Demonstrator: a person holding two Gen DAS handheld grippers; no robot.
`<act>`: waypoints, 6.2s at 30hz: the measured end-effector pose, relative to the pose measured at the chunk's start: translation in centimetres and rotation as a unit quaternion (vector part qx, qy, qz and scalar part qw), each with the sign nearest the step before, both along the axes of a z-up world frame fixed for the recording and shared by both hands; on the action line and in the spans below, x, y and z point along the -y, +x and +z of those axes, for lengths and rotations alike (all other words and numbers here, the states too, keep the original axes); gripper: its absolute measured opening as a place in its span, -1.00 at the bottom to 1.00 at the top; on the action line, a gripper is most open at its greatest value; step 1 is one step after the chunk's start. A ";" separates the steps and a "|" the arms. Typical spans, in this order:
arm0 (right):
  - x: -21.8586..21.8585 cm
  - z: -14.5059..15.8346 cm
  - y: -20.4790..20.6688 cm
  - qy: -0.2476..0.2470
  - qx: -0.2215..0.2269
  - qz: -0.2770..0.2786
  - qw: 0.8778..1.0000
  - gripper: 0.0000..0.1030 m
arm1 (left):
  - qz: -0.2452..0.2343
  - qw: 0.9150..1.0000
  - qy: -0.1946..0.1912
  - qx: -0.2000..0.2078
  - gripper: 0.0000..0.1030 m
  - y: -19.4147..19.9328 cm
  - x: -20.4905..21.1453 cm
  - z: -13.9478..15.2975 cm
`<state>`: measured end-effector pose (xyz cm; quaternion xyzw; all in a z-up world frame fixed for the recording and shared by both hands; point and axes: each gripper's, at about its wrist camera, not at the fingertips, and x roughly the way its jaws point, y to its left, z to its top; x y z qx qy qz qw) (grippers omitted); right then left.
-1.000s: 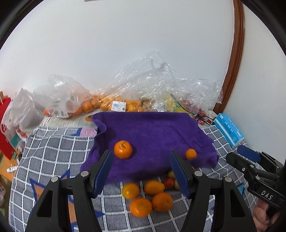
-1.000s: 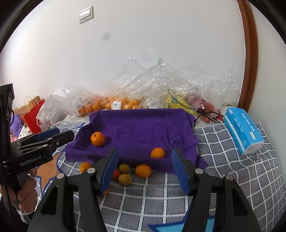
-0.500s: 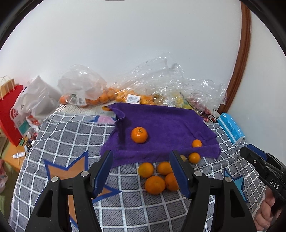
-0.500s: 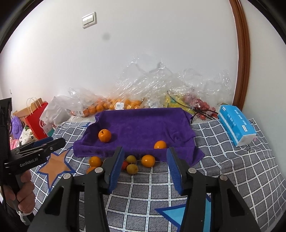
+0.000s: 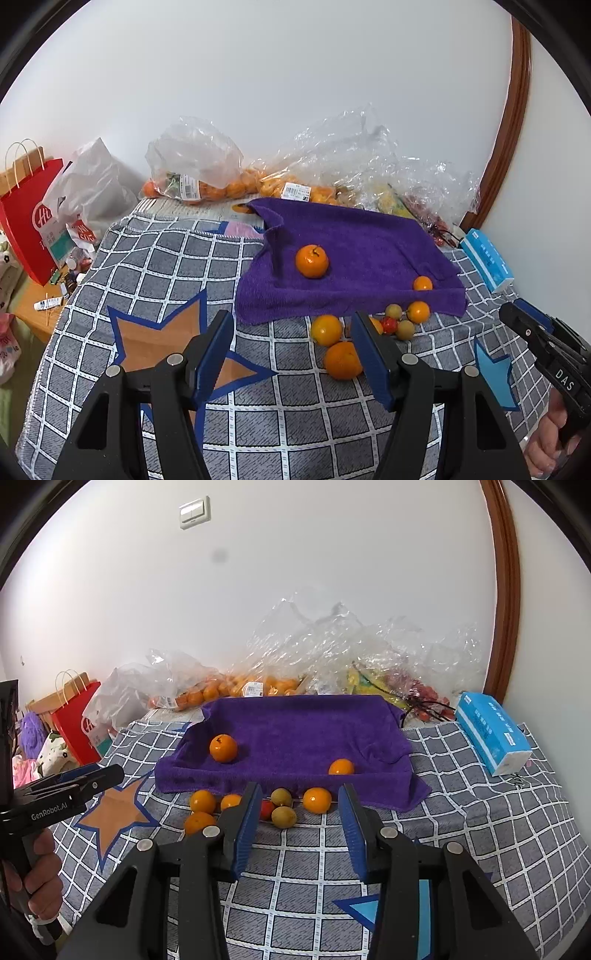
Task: Organize fruits
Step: 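Withdraw both open tools back toward the remaining fruit, then grasp an orange with the right tool while the left tool grasps a large orange, then lift both held oranges and carry them over the purple towel, then lower the orange onto the towel and open the right tool while the left tool releases its orange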
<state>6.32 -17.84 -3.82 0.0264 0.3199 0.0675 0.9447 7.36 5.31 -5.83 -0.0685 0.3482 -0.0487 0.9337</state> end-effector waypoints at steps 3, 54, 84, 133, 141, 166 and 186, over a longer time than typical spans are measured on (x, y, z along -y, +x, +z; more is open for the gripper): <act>-0.1 -0.4 0.3 0.002 -0.003 0.003 1.000 -0.20 | -0.002 1.000 0.005 -0.002 0.24 0.2 0.1 -0.4; -0.1 -10.6 11.1 -0.006 -0.112 0.023 0.993 -0.20 | -0.016 0.998 -0.032 -0.046 0.24 5.0 -1.4 -7.3; 6.0 -8.0 0.9 0.019 -0.074 -0.024 0.997 -0.38 | -0.130 0.988 0.025 -0.083 0.14 3.0 5.7 -7.5; 5.4 -10.3 -0.9 0.047 -0.068 0.010 0.997 -0.38 | -0.125 0.991 -0.035 -0.017 -0.23 2.3 5.2 -7.4; 5.0 -7.9 -0.8 0.022 -0.041 0.008 0.999 -0.38 | -0.106 0.994 -0.034 0.003 -0.23 1.7 4.3 -5.6; 5.7 -1.6 13.1 0.012 0.053 -0.010 0.998 -0.38 | -0.028 0.999 -0.013 0.031 -0.23 11.7 4.2 -1.3; 7.9 -8.2 15.9 0.014 -0.018 -0.032 0.999 -0.38 | 0.007 0.999 -0.039 -0.032 -0.23 13.2 1.8 -6.2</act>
